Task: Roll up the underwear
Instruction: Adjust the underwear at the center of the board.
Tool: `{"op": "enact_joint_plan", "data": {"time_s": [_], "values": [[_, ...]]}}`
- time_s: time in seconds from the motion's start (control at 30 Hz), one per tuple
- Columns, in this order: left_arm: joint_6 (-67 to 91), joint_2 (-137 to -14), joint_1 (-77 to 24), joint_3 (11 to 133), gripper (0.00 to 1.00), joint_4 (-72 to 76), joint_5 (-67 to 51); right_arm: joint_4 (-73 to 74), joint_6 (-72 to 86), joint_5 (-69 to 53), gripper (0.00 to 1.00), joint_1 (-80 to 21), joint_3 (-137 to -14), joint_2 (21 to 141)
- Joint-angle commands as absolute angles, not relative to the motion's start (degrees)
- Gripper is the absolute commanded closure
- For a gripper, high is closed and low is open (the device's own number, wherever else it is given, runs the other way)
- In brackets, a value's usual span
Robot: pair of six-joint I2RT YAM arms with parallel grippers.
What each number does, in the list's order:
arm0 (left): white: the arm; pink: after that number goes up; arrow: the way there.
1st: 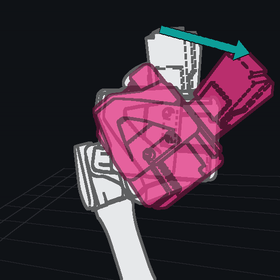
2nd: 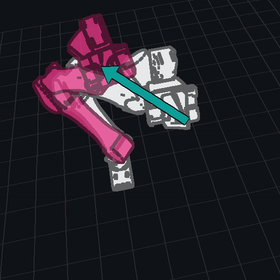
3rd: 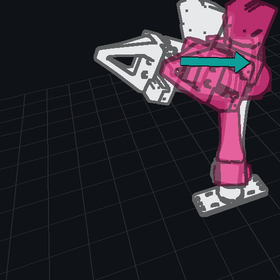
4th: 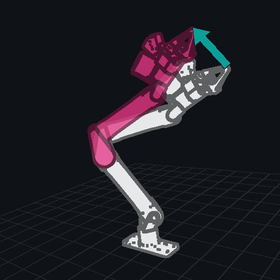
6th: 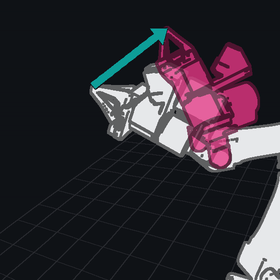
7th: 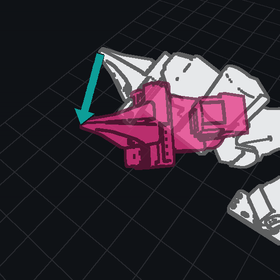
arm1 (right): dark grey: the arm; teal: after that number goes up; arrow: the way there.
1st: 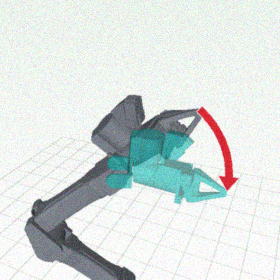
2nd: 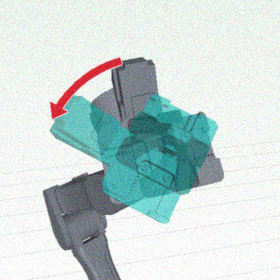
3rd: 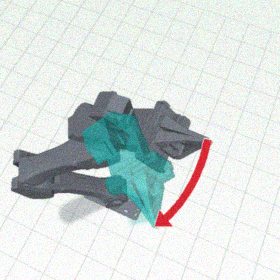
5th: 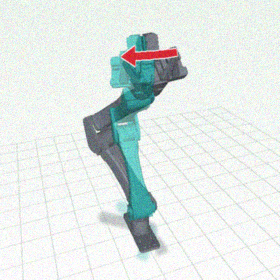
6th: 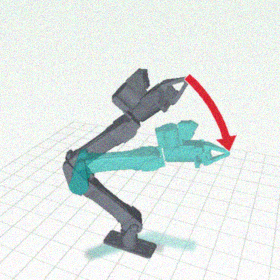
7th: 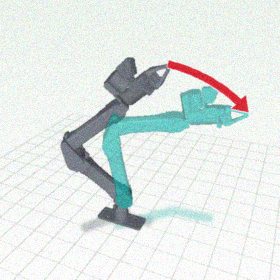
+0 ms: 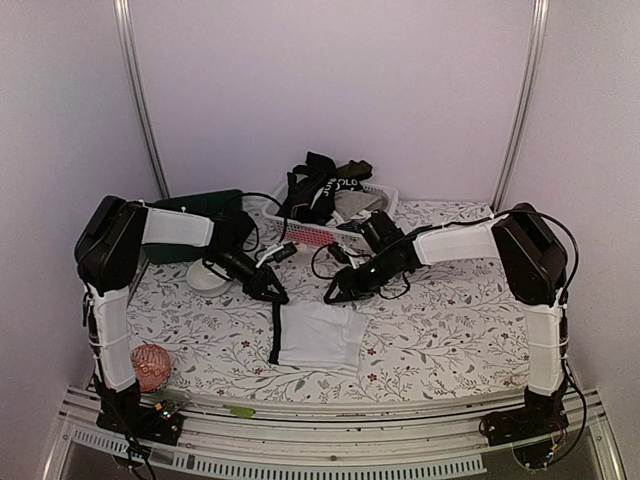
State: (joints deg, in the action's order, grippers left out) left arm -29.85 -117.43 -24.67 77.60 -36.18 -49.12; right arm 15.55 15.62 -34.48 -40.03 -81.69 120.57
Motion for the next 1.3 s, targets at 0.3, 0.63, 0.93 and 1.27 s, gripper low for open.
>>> {"op": "enact_joint_plan", "data": {"time_s": [0.3,0.63,0.93,1.27], "values": [[-22.7,-124.2,-24.4,77.6,0.79,-33.4,-43.9,27.7,4.9,-33.9,0.66,-39.6,-77.7,121.2],[-18.6,-124.9,-23.9,77.1,0.93,-31.9,-41.7,29.4,5.3,-30.8,1.0,-38.5,-70.3,117.7],[-18.2,-121.9,-24.0,76.3,0.95,-30.9,-45.9,32.4,4.9,-17.9,1.0,-37.1,-79.9,119.6],[-21.6,-110.8,-21.3,75.7,0.47,-29.6,-46.8,37.4,5.4,-24.0,0.47,-37.1,-85.6,113.6]]}}
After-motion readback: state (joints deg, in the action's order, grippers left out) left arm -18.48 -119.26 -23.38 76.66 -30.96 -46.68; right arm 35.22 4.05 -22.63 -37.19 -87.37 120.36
